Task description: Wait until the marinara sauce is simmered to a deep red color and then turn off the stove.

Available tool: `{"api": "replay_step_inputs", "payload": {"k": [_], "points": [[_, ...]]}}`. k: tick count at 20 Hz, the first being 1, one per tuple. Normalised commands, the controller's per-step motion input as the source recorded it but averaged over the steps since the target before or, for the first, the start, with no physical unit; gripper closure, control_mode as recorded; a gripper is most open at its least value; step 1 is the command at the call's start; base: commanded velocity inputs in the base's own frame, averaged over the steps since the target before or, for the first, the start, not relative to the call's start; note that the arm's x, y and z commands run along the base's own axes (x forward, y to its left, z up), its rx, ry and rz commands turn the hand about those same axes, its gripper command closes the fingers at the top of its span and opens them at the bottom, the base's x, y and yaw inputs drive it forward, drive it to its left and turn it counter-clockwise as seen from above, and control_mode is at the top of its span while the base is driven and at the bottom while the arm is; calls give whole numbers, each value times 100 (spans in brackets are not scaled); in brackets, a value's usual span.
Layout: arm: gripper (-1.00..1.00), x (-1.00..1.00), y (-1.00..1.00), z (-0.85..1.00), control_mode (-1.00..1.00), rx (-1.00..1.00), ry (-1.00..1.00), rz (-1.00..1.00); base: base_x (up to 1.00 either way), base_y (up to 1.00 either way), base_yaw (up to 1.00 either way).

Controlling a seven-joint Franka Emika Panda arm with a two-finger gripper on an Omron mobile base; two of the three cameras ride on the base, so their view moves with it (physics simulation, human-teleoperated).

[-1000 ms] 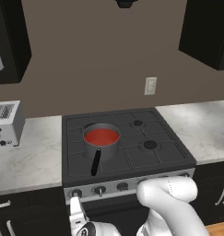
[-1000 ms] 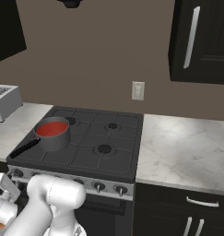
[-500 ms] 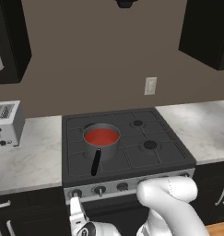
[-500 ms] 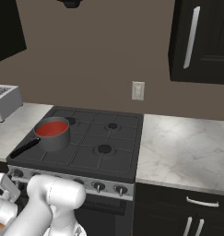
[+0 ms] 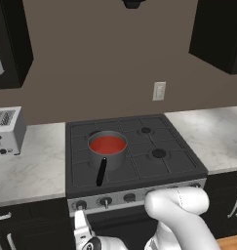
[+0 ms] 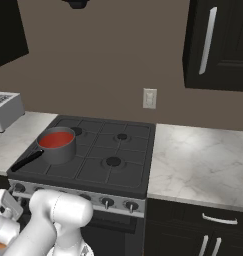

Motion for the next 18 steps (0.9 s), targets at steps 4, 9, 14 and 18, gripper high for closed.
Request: {"api": "replay_step_inputs", "payload": {"k": [4,9,14,18], "points": [[-100,6,0,-1,-100,-2,0,0,0,0,0],[-100,15,0,0,-100,-1,0,0,0,0,0],[-100,20,0,0,-100,0,0,0,0,0,0],[-100,11,0,0,-100,0,0,0,0,0,0]]}}
